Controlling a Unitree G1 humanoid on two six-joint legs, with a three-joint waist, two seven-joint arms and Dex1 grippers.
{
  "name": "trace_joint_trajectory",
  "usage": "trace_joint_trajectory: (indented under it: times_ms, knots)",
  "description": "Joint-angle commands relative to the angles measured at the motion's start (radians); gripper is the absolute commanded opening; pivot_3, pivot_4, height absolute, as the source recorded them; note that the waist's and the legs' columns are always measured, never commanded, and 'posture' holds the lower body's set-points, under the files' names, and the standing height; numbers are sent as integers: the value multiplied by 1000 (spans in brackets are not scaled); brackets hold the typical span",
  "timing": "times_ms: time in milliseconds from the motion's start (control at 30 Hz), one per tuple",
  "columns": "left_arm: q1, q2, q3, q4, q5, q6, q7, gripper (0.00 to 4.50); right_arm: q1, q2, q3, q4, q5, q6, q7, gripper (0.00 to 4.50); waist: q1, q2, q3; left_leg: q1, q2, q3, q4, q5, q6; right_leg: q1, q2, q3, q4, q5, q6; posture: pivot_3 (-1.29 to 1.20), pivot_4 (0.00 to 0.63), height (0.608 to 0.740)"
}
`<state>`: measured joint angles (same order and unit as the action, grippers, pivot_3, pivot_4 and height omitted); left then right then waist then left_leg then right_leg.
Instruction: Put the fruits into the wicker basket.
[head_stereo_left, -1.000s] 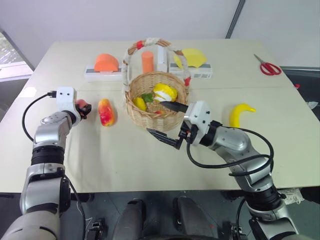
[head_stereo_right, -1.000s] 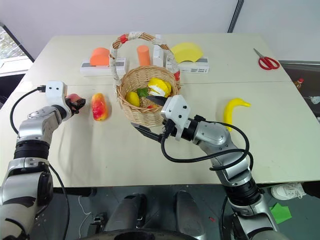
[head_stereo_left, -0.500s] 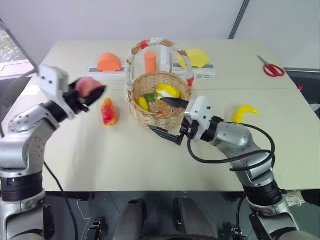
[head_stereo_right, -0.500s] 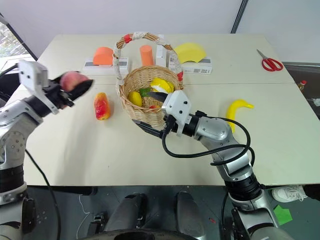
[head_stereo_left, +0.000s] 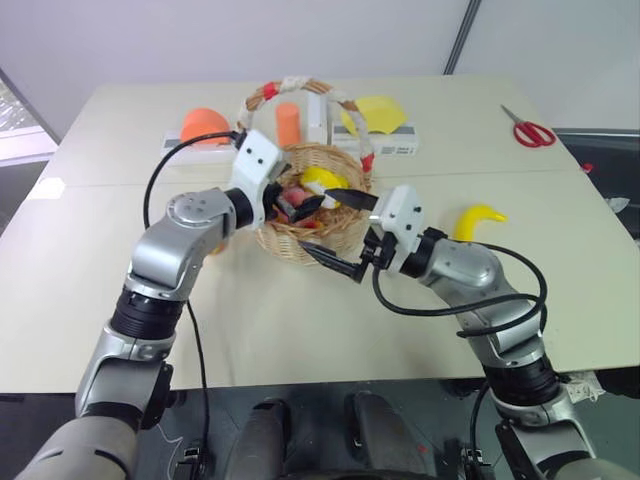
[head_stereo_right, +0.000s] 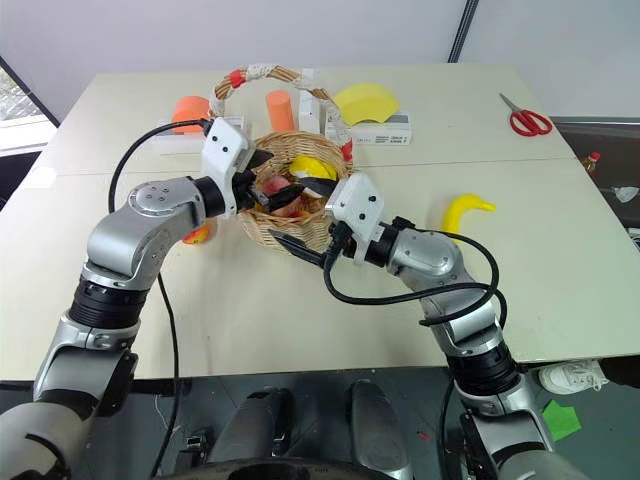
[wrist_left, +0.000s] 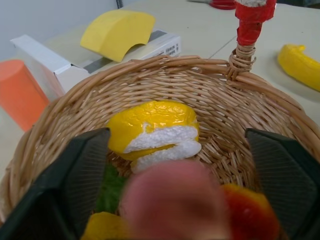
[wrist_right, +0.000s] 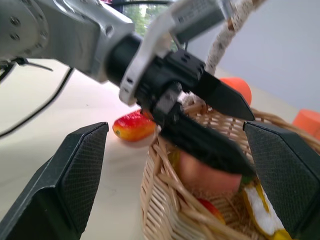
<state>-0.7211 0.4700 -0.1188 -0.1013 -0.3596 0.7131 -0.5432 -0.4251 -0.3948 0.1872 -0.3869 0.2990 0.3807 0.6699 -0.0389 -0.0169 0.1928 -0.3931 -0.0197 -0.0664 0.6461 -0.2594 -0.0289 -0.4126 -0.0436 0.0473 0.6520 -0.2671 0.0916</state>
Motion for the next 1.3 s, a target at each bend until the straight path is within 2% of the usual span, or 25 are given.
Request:
trace_joint_trajectory:
  times_ms: [33, 200, 300, 367, 433, 600, 700, 800, 1167, 1267, 1300]
  knots:
    - [-7, 36, 151, -86, -96, 24, -38, 4442, 19, -5, -15, -30, -13, -7, -20, 4500, 0, 0, 0, 0, 0, 0, 0, 0, 0, 0, 0, 0, 0, 0, 0, 0, 150, 740]
    - [157, 160, 423, -199, -278, 151, -83, 4442, 44, -2, -23, -37, 1, -1, -20, 4500, -10, 0, 0, 1, 1, 1, -1, 0, 0, 0, -1, 1, 0, 0, 0, 0, 150, 740]
    - [249, 231, 495, -235, -268, 223, -23, 4442, 45, 0, -15, -28, 5, -10, -6, 4500, -4, 0, 0, 1, 2, 0, -1, 0, 0, 0, 0, 1, 1, 0, 0, 0, 150, 740]
    - [266, 235, 519, -241, -264, 280, 49, 4442, 39, 7, -3, -21, 8, -13, 5, 4500, 4, 0, 0, 1, 0, -1, 0, 0, 0, 1, -1, 0, 0, 0, 0, 0, 150, 740]
    - [250, 211, 520, -242, -268, 340, 122, 4442, 33, 15, 3, -17, 11, -14, 15, 4500, 15, -1, 0, 1, -1, -3, 2, 0, 0, 3, -1, -2, 0, 0, 0, 0, 150, 740]
    - [182, 135, 402, -170, -136, 453, 343, 4442, 22, 33, 17, -13, 16, -15, 36, 4500, 26, -1, 0, 1, -2, -3, 2, 0, 0, 4, -2, -2, -1, 0, 1, 0, 150, 740]
    - [142, 45, 371, -110, -78, 494, 452, 4442, 21, 39, 20, -16, 17, -12, 37, 4500, 19, -1, 0, 1, -2, -3, 1, 0, 0, 3, -2, -2, -1, 0, 1, 0, 150, 740]
    - [101, -24, 380, -59, -51, 530, 507, 4442, 32, 40, 22, -26, 16, -11, 36, 4500, 23, -1, 0, 1, -1, -4, 0, 1, -2, 2, -1, -2, 0, 0, 1, 0, 150, 740]
    - [24, -89, 398, 90, 19, 539, 561, 4442, 55, 44, 25, -34, 5, -19, 22, 4500, 23, -1, 0, 0, -2, -4, 0, 1, -2, 2, -1, -2, 0, 0, 1, 0, 150, 740]
    - [27, -95, 399, 97, 28, 514, 555, 3656, 57, 46, 27, -36, 3, -22, 19, 4500, 21, -1, 0, 0, -2, -4, 0, 1, -2, 1, -2, -2, 0, 0, 1, 0, 150, 740]
    - [28, -96, 397, 99, 34, 518, 558, 3198, 56, 46, 27, -35, 2, -24, 19, 4500, 21, -1, 0, 0, -2, -4, 0, 1, -2, 1, -2, -2, 0, 0, 1, 0, 150, 740]
